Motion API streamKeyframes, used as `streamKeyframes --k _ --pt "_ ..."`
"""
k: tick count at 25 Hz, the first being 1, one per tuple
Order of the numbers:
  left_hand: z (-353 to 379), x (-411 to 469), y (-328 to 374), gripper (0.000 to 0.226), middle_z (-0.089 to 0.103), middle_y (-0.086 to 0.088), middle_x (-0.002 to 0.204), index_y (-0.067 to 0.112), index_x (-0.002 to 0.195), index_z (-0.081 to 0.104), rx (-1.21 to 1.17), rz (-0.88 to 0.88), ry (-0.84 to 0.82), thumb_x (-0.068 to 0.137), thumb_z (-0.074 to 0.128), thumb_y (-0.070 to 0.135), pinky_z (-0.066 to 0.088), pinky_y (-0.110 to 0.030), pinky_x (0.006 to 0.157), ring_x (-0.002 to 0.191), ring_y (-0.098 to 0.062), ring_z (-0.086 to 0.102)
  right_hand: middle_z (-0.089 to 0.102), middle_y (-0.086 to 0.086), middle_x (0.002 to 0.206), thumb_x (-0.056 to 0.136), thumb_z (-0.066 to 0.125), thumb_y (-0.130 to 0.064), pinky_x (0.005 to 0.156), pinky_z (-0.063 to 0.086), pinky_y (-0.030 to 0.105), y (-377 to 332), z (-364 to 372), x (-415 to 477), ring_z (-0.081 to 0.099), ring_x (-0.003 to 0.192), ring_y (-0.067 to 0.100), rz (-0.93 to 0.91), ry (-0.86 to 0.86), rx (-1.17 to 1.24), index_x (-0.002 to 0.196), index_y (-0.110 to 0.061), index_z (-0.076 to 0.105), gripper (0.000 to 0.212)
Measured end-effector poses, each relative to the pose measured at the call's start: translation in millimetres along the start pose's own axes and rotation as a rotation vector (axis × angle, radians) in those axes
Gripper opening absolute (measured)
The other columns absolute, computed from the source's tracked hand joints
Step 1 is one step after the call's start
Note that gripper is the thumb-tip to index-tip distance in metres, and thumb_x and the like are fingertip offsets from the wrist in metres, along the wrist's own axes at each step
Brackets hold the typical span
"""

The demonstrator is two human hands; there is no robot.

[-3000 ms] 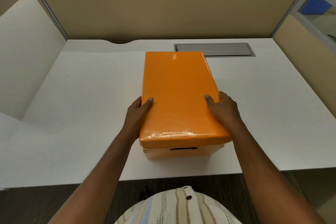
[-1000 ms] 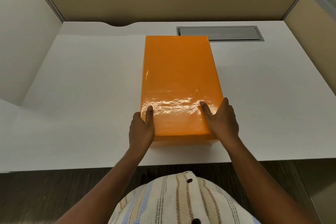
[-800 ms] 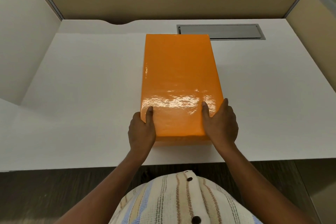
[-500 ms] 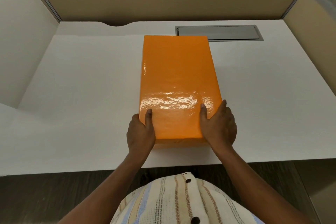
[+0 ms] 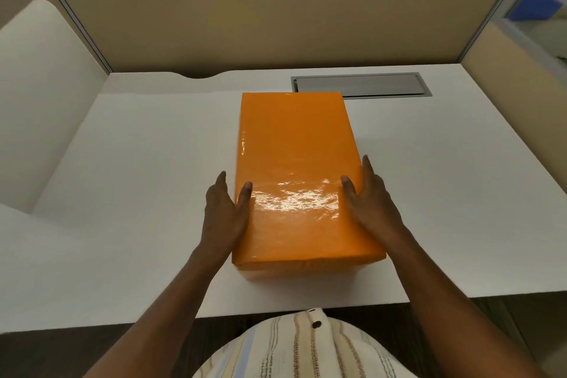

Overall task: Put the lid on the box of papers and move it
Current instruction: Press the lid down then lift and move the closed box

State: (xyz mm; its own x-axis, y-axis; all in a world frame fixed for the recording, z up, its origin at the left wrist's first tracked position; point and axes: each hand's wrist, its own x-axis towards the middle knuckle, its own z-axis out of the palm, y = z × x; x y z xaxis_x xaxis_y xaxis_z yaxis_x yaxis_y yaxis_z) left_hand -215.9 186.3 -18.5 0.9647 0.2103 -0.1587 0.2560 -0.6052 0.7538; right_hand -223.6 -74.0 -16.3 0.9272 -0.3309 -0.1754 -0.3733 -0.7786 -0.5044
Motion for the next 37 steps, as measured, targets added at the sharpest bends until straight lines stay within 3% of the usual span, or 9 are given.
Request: streamKeyframes --k 2,5,8,12,16,21,26,31,37 --pt "1.3 21.6 15.0 0.069 0.029 -0.009 0.156 0.024 0.151 0.019 -0.022 0.126 0.012 0.093 0.043 0.053 0.031 -0.052 0.109 0.141 -0.031 0.033 0.011 0.007 0.16 0.091 0.029 -0.059 0.106 0.032 0.056 -7.4 0.2 15.9 0.03 0.138 0.04 -0.091 -0.006 -0.043 0.15 -0.03 0.0 0.072" --pt "6.6 48.9 26.2 0.064 0.032 -0.008 0.155 0.021 0.151 0.02 -0.077 0.166 -0.068 0.097 0.04 0.047 0.03 -0.048 0.111 0.14 -0.03 0.035 -0.002 0.003 0.161 0.093 0.027 -0.058 0.107 0.031 0.054 -13.8 5.8 30.2 0.027 0.14 0.039 -0.124 -0.018 -0.083 0.15 -0.027 0.001 0.07" --pt "15.4 55.3 21.6 0.061 0.032 -0.007 0.156 0.021 0.152 0.016 -0.099 0.173 -0.131 0.099 0.037 0.043 0.031 -0.046 0.111 0.139 -0.03 0.037 -0.003 0.001 0.161 0.092 0.022 -0.06 0.103 0.038 0.051 -11.8 13.2 31.4 0.034 0.138 0.037 -0.13 0.002 -0.123 0.15 -0.028 0.0 0.071" --pt "22.1 58.2 15.2 0.059 0.04 -0.006 0.152 0.023 0.152 0.017 -0.076 0.192 -0.077 0.099 0.039 0.041 0.037 -0.041 0.106 0.134 -0.028 0.045 -0.001 0.0 0.161 0.091 0.021 -0.062 0.101 0.041 0.049 -10.2 14.4 33.2 0.036 0.137 0.034 -0.128 0.014 -0.126 0.15 -0.029 0.001 0.071" --pt "23.2 61.7 13.5 0.061 0.042 -0.006 0.151 0.025 0.151 0.019 -0.075 0.196 -0.059 0.098 0.042 0.042 0.038 -0.042 0.106 0.132 -0.029 0.046 0.005 0.002 0.161 0.091 0.026 -0.061 0.104 0.037 0.049 -12.7 12.6 36.4 0.032 0.139 0.033 -0.096 -0.005 -0.126 0.151 -0.028 0.007 0.071" --pt "19.1 79.3 19.0 0.066 0.036 -0.009 0.153 0.022 0.15 0.023 -0.059 0.131 -0.045 0.094 0.049 0.045 0.035 -0.05 0.108 0.136 -0.032 0.039 0.041 0.012 0.145 0.09 0.037 -0.059 0.097 0.044 0.051 -27.3 -1.2 64.1 0.048 0.124 0.036 -0.089 0.093 -0.057 0.138 -0.016 0.037 0.065" --pt "16.1 131.8 47.4 0.06 0.036 -0.012 0.153 0.013 0.149 0.027 0.023 0.22 -0.033 0.098 0.042 0.041 0.029 -0.048 0.112 0.139 -0.031 0.036 0.009 0.006 0.161 0.093 0.034 -0.056 0.109 0.029 0.053 -46.2 -3.3 118.3 0.025 0.142 0.037 -0.129 -0.01 -0.044 0.15 -0.018 0.012 0.072" --pt "22.4 171.6 60.4 0.063 0.032 -0.009 0.156 0.02 0.151 0.021 -0.093 0.136 -0.15 0.097 0.04 0.045 0.033 -0.052 0.11 0.138 -0.034 0.039 0.005 0.003 0.161 0.094 0.034 -0.052 0.111 0.026 0.05 -57.2 -5.0 169.2 0.021 0.143 0.034 -0.18 -0.038 0.021 0.151 -0.016 0.008 0.072" --pt "30.9 178.9 49.3 0.064 0.039 -0.006 0.153 0.034 0.15 0.019 -0.25 0.072 -0.14 0.094 0.045 0.049 0.044 -0.047 0.1 0.128 -0.031 0.05 0.004 0.001 0.161 0.096 0.031 -0.05 0.111 0.027 0.045 -53.1 11.5 183.1 0.026 0.142 0.032 -0.223 0.011 0.001 0.151 -0.015 0.009 0.068"
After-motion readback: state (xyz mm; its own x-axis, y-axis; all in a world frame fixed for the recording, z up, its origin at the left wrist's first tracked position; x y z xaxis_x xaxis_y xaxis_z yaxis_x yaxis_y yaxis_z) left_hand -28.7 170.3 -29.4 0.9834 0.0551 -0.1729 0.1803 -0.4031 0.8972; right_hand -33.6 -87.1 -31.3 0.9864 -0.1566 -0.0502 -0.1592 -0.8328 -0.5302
